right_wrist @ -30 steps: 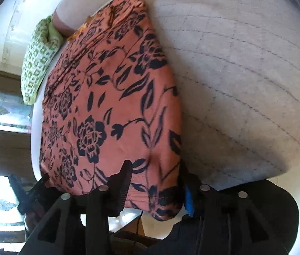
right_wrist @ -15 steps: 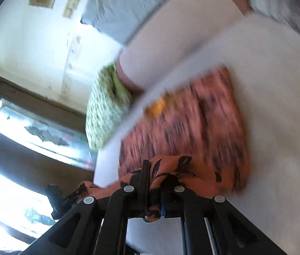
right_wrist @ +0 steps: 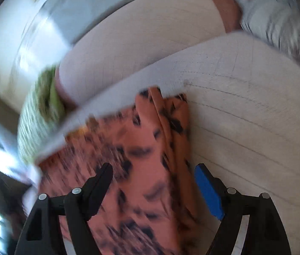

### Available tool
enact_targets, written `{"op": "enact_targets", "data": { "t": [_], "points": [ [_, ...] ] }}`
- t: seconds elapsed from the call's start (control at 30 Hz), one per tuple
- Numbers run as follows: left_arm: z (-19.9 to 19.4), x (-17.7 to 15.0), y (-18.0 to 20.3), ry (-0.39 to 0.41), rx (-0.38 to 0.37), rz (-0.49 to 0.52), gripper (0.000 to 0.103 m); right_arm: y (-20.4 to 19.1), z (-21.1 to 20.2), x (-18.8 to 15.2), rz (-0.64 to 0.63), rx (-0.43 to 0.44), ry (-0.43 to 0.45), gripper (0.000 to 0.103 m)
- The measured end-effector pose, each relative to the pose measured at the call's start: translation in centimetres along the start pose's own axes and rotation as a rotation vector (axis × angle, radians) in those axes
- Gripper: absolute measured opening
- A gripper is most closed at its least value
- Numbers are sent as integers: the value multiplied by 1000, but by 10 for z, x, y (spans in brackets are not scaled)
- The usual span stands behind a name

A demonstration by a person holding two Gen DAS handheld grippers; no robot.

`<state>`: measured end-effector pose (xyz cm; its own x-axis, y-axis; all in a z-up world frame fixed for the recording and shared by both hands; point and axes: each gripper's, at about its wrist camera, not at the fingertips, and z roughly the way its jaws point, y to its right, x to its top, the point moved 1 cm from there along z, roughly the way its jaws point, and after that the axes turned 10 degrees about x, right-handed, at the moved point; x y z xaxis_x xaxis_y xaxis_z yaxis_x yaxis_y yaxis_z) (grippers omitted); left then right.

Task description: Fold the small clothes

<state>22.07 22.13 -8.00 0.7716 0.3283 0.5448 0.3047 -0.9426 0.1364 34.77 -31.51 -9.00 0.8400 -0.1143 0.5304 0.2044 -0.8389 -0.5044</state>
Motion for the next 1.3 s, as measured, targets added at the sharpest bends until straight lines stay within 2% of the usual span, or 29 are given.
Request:
{"op": "enact_targets", "data": {
  "t": [0.1,0.2,0.23,0.27,0.3,0.33,0.37,0.4,0.47,0.6,0.67,0.77,0.8,0.83,0.9,0.93,0.97,1.0,1.03,1.07,1.13,1.2,1.3],
  "points": [
    [2,-17,10,-31,-37,43,85,14,7,-3,-10,-16,-63,82],
    [31,-30,27,-135,-9,94,85,11,27,-5,9,31,-132,82],
    [28,-31,31,-99,12,118,85,6,33,-5,1,19,-135,82],
    [29,-30,37,-76,34,145,66,4,35,-5,5,19,-142,74],
    [31,-27,41,-95,29,149,48,2,39,-3,19,25,-162,63],
    [31,-23,43,-113,12,132,20,1,41,-1,40,22,-183,31],
    [31,-16,44,-143,2,98,16,3,41,2,83,54,-194,21],
    [28,-10,43,-159,-7,67,15,4,37,4,98,67,-195,19],
    [8,0,46,-120,-8,60,14,-5,19,10,124,134,-165,17],
    [-48,7,51,-45,-63,62,14,-28,-27,14,102,190,-122,16],
    [-84,-5,55,-11,-57,86,14,-41,-55,3,71,196,-119,16],
    [-129,-43,51,-23,-82,62,14,-48,-93,-33,59,212,-124,16],
    [-138,-66,48,-43,-75,63,15,-46,-102,-44,61,212,-130,16],
    [-140,-80,48,-62,-73,61,16,-41,-111,-70,68,201,-150,17],
    [-128,-118,44,-122,-77,51,25,-27,-110,-117,56,170,-206,23],
    [-112,-139,38,-179,-55,59,40,-16,-102,-136,74,148,-250,31],
    [-99,-155,32,-217,-6,66,43,1,-91,-160,112,85,-306,51],
    [-97,-160,29,-197,-2,72,43,9,-91,-172,119,90,-278,52],
    [-104,-159,28,-153,-1,83,50,11,-99,-173,113,112,-223,53],
    [-110,-153,28,-131,31,90,59,12,-107,-171,129,77,-197,63],
    [-126,-137,28,-57,37,84,69,8,-124,-160,117,58,-120,66],
    [-133,-117,28,4,23,74,72,0,-134,-145,74,48,-63,67],
    [-122,-96,35,13,3,70,72,-20,-125,-117,7,55,-22,67]
  ]
}}
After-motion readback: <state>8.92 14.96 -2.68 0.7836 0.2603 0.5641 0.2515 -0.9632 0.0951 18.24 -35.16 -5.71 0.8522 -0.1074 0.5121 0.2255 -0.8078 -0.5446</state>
